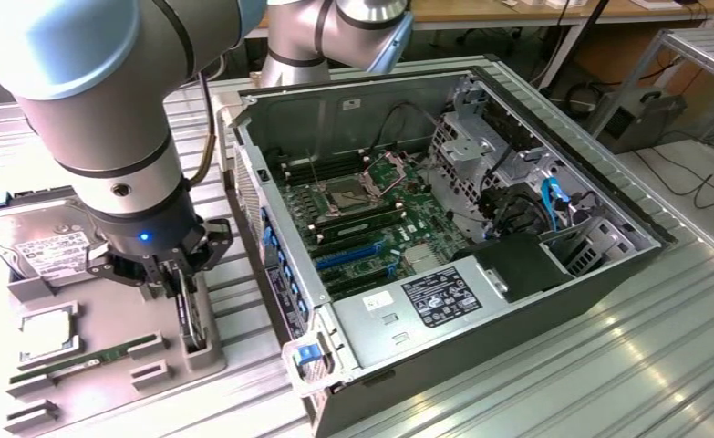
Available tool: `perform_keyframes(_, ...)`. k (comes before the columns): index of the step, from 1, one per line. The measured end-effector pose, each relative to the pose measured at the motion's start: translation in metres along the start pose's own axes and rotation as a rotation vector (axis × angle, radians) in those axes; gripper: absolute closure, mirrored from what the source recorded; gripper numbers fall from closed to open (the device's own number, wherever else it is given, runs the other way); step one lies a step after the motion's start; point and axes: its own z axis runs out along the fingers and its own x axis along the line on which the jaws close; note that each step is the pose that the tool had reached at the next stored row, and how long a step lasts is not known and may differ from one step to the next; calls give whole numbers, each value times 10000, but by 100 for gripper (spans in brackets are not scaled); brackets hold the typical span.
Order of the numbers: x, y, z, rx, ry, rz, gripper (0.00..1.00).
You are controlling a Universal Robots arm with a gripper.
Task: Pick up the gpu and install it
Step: 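Pick up the gpu and move the gpu toward the slot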
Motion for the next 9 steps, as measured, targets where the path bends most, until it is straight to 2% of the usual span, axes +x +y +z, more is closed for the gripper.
perform_keyframes(1,0,0,0,0,0,1,72)
perform_keyframes(6,0,-1,3,-1,0,-4,73)
perform_keyframes(9,-2,-7,4,-10,7,-193,74)
